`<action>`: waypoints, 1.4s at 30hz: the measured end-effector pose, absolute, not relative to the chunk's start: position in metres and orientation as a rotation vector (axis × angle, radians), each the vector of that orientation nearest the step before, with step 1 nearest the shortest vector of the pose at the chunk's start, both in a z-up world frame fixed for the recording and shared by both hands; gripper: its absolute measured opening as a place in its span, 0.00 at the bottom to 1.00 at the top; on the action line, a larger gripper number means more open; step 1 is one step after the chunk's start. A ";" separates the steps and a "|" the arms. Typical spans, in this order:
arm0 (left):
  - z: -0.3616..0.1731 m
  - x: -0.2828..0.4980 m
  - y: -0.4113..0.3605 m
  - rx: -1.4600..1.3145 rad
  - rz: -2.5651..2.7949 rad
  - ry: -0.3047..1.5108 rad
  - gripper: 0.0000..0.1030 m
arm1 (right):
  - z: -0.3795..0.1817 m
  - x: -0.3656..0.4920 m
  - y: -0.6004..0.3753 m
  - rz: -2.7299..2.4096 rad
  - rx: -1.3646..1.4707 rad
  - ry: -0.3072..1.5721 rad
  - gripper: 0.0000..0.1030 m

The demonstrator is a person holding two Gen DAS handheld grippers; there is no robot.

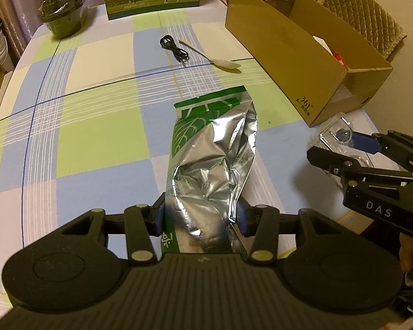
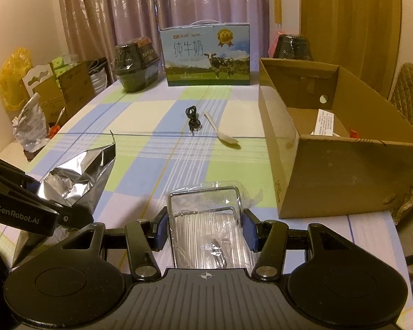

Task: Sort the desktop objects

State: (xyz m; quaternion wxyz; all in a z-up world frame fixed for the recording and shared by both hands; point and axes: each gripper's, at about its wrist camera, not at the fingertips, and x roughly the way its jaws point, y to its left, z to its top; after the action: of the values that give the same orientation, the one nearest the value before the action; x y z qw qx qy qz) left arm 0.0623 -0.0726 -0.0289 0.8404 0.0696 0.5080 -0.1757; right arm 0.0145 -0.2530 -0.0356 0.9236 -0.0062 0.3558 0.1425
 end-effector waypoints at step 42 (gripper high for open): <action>-0.011 0.069 -0.113 0.146 -0.424 1.057 0.42 | -0.017 0.014 -0.303 0.191 0.040 0.693 0.49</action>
State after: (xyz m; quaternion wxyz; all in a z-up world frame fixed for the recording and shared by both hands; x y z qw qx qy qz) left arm 0.0689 -0.1133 -0.0109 0.8397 0.0692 0.4999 -0.2007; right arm 0.0142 -0.3030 -0.0172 0.9359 0.0197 0.3391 0.0935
